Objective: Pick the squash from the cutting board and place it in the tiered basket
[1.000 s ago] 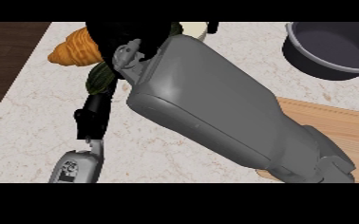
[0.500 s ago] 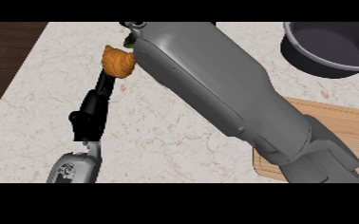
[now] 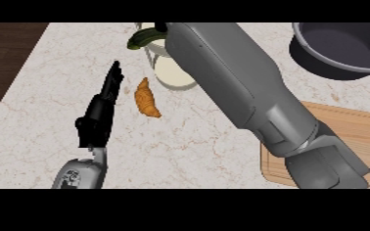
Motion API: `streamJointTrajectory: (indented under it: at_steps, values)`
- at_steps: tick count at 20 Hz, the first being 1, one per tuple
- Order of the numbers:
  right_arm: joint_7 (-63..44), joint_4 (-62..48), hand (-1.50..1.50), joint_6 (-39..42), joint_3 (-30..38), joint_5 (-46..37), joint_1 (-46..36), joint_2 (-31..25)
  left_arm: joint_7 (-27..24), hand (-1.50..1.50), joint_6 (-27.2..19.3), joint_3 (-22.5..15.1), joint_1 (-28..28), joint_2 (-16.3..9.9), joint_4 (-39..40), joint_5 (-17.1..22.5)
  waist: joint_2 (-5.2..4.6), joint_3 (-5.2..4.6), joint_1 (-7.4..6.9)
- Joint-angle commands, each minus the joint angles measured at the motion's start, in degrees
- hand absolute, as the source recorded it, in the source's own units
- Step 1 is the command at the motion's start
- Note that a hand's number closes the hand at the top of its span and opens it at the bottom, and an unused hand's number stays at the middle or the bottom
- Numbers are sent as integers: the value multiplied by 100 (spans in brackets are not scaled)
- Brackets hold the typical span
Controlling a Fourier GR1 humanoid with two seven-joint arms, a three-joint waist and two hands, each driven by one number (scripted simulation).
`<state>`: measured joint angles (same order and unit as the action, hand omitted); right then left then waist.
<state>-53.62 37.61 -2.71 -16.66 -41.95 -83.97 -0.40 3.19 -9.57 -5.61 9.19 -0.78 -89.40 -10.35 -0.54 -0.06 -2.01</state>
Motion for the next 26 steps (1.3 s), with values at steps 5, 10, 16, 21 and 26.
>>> streamJointTrajectory:
  at_steps: [5, 10, 16, 21, 26]
  values:
    - [763, -104, -150, -1111, 781, 545, 230, -21, 36, 0, 98, 245, 189, -163, 106, 182, 17, 4, 77]
    - [430, 367, -150, -2386, 1010, 407, 437, -125, -4, 0, -51, 159, 70, -17, 157, 113, 53, 6, 172]
    - [-160, 1241, -150, -2283, 1405, 542, 1055, -719, 113, 0, 13, 219, -96, -188, -124, 125, 110, 12, 307]
    - [251, 2967, -150, -1959, 1752, 1201, 2492, -1197, -117, 0, -72, 377, -380, -196, -53, 189, 171, 22, 565]
    - [329, 4707, -150, -1294, 1912, 1760, 4081, -1818, 135, 0, -297, 402, -335, -144, -121, 38, 208, 25, 731]
